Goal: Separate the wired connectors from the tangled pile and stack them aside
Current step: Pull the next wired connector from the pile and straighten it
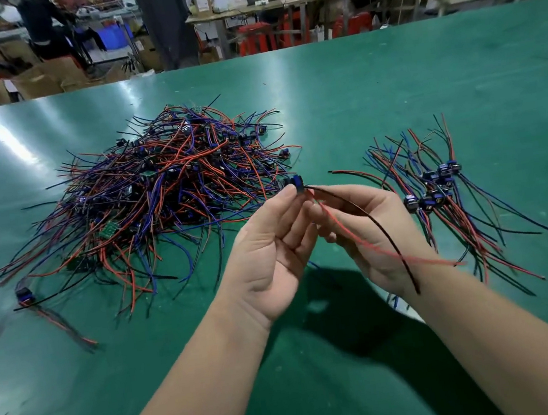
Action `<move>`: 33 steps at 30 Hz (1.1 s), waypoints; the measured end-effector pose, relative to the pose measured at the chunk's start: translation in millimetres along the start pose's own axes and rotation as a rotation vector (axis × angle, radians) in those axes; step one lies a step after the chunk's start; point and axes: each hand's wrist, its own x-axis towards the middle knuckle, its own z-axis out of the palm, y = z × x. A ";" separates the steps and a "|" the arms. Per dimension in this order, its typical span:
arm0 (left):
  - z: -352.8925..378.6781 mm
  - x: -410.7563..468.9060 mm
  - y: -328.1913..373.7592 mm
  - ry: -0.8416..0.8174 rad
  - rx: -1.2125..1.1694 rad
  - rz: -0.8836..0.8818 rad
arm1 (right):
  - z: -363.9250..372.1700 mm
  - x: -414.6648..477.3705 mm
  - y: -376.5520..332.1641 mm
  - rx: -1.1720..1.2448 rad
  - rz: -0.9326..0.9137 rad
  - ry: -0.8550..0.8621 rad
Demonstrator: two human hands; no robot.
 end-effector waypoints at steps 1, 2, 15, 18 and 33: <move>-0.8 0.5 -0.3 0.004 0.030 0.014 | 0.7 -0.4 0.2 0.014 0.008 0.021; -1.4 0.8 -0.7 0.009 0.063 0.022 | 1.5 -0.7 -0.5 0.015 0.010 0.037; -9.1 -1.0 -23.5 -0.121 0.626 0.167 | -9.9 6.1 -29.9 0.306 0.103 0.204; -14.6 7.8 -17.7 0.050 0.645 0.211 | -19.2 7.7 -43.0 0.402 0.109 0.160; -6.5 -0.3 -11.7 -0.001 0.709 0.134 | -13.2 4.0 -23.0 -0.176 0.124 0.194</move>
